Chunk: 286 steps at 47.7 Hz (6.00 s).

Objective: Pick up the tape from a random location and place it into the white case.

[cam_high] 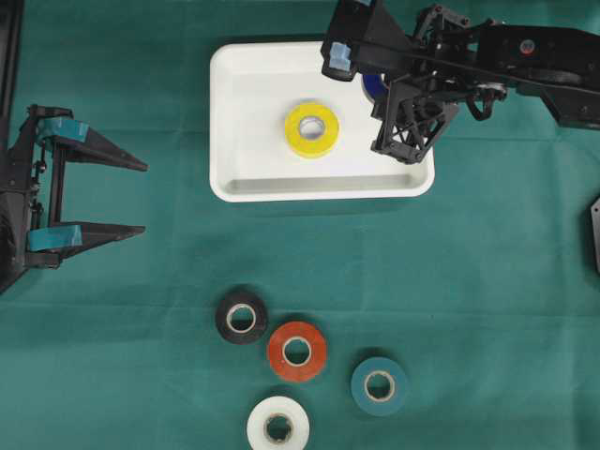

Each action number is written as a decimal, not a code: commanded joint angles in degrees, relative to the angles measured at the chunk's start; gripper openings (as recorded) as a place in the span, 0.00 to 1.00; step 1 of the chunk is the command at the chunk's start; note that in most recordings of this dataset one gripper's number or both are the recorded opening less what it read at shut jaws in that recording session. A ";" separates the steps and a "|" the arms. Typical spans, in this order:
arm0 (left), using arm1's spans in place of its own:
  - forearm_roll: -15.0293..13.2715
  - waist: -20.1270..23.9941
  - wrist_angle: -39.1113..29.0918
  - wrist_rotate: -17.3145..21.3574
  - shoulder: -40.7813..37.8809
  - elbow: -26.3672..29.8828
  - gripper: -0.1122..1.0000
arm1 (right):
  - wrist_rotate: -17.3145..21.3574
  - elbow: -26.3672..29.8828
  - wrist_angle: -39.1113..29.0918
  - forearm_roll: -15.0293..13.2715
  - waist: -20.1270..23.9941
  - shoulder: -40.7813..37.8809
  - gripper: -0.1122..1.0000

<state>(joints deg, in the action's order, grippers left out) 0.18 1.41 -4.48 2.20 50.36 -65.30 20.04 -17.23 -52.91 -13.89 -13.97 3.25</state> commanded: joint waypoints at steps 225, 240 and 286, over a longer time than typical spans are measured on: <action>-0.18 0.18 -0.44 -0.09 0.18 0.70 0.97 | 6.86 -5.19 15.29 -5.80 16.52 7.12 0.90; -0.18 0.18 -0.44 -0.09 0.26 0.70 0.97 | 6.42 -8.26 16.08 -5.98 18.28 11.16 0.90; -0.18 0.18 -1.41 -0.09 0.44 0.62 0.97 | 6.94 -43.51 36.21 -7.73 16.70 45.62 0.89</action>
<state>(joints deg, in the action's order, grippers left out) 0.09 1.49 -6.42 2.11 50.98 -65.30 26.81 -58.80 -19.60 -21.45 3.69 47.90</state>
